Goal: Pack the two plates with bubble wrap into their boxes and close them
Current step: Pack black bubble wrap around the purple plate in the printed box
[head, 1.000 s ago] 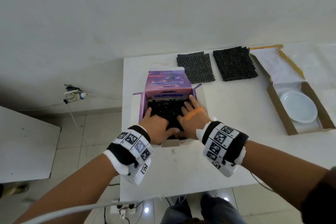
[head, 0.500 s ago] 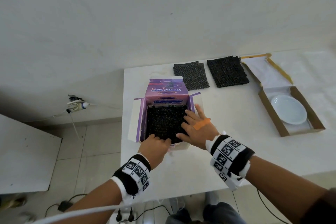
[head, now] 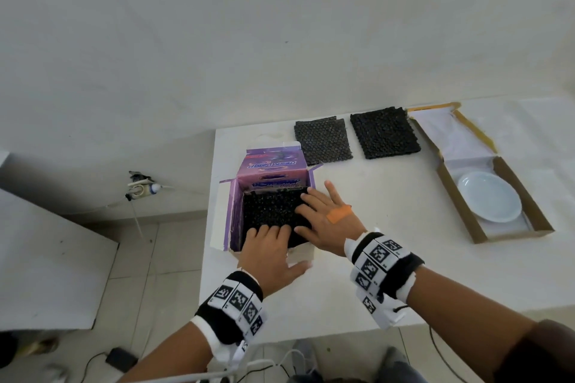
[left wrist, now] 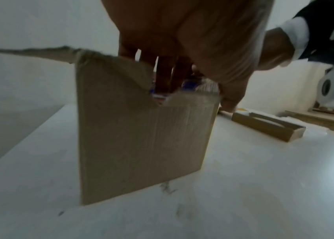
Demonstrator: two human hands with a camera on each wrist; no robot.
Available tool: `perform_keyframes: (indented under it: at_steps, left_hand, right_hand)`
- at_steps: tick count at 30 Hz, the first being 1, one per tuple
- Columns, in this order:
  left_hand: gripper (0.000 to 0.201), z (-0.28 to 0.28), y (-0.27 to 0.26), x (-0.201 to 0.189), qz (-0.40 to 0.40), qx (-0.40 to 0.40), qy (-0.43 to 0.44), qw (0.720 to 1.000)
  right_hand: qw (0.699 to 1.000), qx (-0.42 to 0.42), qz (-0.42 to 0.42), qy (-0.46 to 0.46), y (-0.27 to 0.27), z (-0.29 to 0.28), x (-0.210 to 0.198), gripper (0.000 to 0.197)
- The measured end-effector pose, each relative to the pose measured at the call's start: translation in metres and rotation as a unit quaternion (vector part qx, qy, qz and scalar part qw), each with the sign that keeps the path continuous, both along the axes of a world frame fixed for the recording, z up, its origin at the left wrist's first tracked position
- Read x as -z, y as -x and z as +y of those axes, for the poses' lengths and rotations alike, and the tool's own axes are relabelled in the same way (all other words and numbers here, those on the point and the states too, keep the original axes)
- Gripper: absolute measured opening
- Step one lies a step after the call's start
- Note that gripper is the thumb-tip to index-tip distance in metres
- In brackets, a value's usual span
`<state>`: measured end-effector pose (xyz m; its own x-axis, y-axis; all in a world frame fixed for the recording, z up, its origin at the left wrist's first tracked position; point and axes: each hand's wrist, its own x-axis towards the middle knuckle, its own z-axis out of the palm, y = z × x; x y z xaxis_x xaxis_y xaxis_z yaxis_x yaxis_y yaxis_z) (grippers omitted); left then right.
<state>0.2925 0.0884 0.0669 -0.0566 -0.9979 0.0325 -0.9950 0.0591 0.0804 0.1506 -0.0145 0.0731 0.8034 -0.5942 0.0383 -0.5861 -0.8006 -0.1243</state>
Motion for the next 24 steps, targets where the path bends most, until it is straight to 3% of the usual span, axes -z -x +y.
perform_keyframes:
  at_steps: [5,12,17,20,24]
  left_hand:
    - [0.063,-0.022,0.045,-0.034,0.050,-0.051,0.096,0.993]
    - [0.056,-0.060,0.151,-0.054,0.116,-0.117,0.128,0.978]
    - [0.046,-0.096,0.215,-0.049,0.172,-0.153,0.065,0.971]
    - [0.041,-0.116,0.231,-0.041,0.222,-0.209,0.027,0.952]
    - [0.035,-0.150,0.235,-0.029,0.265,-0.258,-0.007,0.929]
  right_hand:
    - [0.990,0.036,-0.123,-0.055,0.032,-0.009,-0.020,0.041]
    - [0.952,0.137,-0.176,-0.209,0.127,-0.042,-0.040,0.040]
    - [0.921,0.187,-0.183,-0.288,0.193,-0.075,-0.037,0.034]
    - [0.896,0.222,-0.200,-0.329,0.218,-0.092,-0.031,0.033]
    - [0.890,0.237,-0.180,-0.344,0.229,-0.119,-0.014,0.036]
